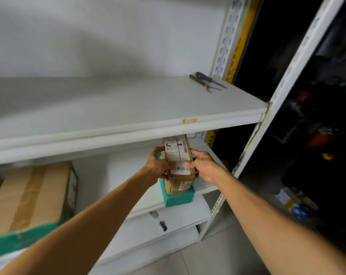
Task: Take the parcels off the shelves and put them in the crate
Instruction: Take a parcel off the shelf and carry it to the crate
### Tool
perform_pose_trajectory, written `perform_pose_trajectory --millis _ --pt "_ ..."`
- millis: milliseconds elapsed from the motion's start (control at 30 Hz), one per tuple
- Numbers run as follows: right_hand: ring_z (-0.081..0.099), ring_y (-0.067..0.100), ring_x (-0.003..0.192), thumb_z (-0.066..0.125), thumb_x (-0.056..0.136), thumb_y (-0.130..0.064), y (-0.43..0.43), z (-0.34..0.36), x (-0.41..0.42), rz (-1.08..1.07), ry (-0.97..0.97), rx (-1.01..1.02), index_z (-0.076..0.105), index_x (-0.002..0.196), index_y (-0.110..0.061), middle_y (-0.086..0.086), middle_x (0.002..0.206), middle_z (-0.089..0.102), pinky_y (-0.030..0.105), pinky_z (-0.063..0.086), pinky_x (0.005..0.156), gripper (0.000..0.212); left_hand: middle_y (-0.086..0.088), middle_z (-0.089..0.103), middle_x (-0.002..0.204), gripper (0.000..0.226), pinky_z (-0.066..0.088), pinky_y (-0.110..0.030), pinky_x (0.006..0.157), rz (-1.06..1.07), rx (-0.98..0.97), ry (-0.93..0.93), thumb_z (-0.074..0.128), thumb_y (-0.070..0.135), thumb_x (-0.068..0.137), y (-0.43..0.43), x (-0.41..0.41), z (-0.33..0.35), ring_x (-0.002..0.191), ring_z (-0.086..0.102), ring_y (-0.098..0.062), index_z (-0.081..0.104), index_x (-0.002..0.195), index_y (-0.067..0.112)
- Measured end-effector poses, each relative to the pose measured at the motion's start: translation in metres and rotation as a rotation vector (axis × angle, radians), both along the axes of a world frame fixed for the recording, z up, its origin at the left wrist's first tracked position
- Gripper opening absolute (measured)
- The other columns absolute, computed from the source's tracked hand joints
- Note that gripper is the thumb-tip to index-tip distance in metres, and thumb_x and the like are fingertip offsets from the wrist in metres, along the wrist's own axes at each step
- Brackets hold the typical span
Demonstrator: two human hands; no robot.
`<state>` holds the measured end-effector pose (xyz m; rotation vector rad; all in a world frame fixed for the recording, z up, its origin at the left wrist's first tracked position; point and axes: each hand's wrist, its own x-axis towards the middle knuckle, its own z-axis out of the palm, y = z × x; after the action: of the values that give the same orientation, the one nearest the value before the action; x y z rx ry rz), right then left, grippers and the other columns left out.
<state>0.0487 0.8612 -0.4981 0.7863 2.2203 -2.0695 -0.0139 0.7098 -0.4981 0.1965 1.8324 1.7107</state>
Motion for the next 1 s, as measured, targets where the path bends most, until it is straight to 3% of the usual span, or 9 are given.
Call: perform_pose_trajectory --millis 133,233,333,433,533,633,767,867,1000 --pt "0.069 0.017 0.09 0.063 0.087 0.003 -0.024 0.008 0.035 -0.175 0.022 0.053 0.058 0.126 -0.026 -0.005 0.094 0.072 0.041 0.056 0.084 0.049 -0.017 0.066 0.102 0.061 0.059 -0.036 0.052 -0.199 -0.023 0.028 0.058 -0.012 0.086 -0.006 0.003 0.007 0.075 0.067 -0.027 0.04 0.132 0.022" --pt "0.07 0.017 0.088 0.064 0.086 0.004 -0.04 0.007 0.074 -0.329 0.03 0.026 0.055 0.131 -0.025 0.002 0.11 0.071 0.037 0.059 0.075 0.054 -0.01 0.066 0.092 0.059 0.055 -0.032 0.045 -0.309 -0.02 0.032 0.059 -0.013 0.085 -0.003 0.025 0.003 0.068 0.066 -0.023 0.042 0.127 0.024" --pt "0.066 0.024 0.103 0.065 0.085 0.002 -0.051 0.004 0.124 -0.466 0.036 0.021 0.054 0.133 -0.022 0.008 0.121 0.067 0.044 0.056 0.087 0.055 -0.014 0.068 0.1 0.057 0.052 -0.032 0.045 -0.439 -0.01 0.029 0.061 -0.011 0.083 0.007 0.057 -0.004 0.071 0.066 -0.023 0.045 0.121 0.028" --pt "0.065 0.025 0.106 0.063 0.087 0.001 -0.06 -0.001 0.181 -0.61 0.059 0.016 0.06 0.119 -0.026 0.003 0.115 0.069 0.05 0.054 0.09 0.042 -0.006 0.064 0.109 0.057 0.056 -0.034 0.052 -0.625 -0.042 0.086 0.064 -0.007 0.084 0.028 0.096 -0.009 0.09 0.065 -0.025 0.046 0.125 0.028" --pt "0.066 0.016 0.093 0.062 0.088 0.0 -0.066 -0.006 0.247 -0.795 0.053 -0.001 0.059 0.122 -0.025 -0.004 0.102 0.069 0.043 0.057 0.082 0.042 0.005 0.062 0.108 0.06 0.054 -0.023 0.051 -0.773 -0.031 0.115 0.066 -0.008 0.082 0.049 0.154 -0.015 0.086 0.06 -0.012 0.047 0.127 0.027" --pt "0.065 0.013 0.087 0.061 0.089 0.0 -0.081 -0.01 0.324 -0.984 0.026 -0.031 0.052 0.133 -0.022 -0.004 0.101 0.067 0.04 0.056 0.077 0.05 0.011 0.059 0.103 0.068 0.053 -0.029 0.065 -0.946 -0.033 0.097 0.066 -0.009 0.082 0.062 0.224 -0.027 0.091 0.058 -0.013 0.042 0.136 0.025" --pt "0.065 0.03 0.1 0.057 0.09 0.006 -0.133 -0.018 0.433 -1.197 0.052 -0.073 0.05 0.134 -0.018 0.009 0.114 0.067 0.053 0.055 0.082 0.051 -0.006 0.056 0.127 0.069 0.053 -0.037 0.064 -1.249 -0.091 0.092 0.062 -0.009 0.084 0.057 0.336 -0.032 0.105 0.056 -0.026 0.038 0.138 0.026" --pt "0.066 0.035 0.095 0.056 0.088 0.009 -0.181 -0.024 0.506 -1.381 0.093 -0.066 0.053 0.132 -0.011 0.012 0.111 0.068 0.055 0.055 0.08 0.048 -0.006 0.057 0.128 0.069 0.056 -0.043 0.063 -1.422 -0.063 0.066 0.061 -0.013 0.083 0.037 0.418 -0.035 0.104 0.057 -0.028 0.039 0.138 0.021" --pt "0.07 0.024 0.088 0.059 0.088 0.009 -0.239 -0.029 0.582 -1.565 0.128 -0.043 0.05 0.135 -0.014 0.009 0.107 0.07 0.038 0.059 0.072 0.053 -0.005 0.058 0.123 0.069 0.056 -0.044 0.062 -1.606 -0.061 0.047 0.062 -0.014 0.083 0.005 0.505 -0.041 0.1 0.062 -0.031 0.039 0.136 0.023"
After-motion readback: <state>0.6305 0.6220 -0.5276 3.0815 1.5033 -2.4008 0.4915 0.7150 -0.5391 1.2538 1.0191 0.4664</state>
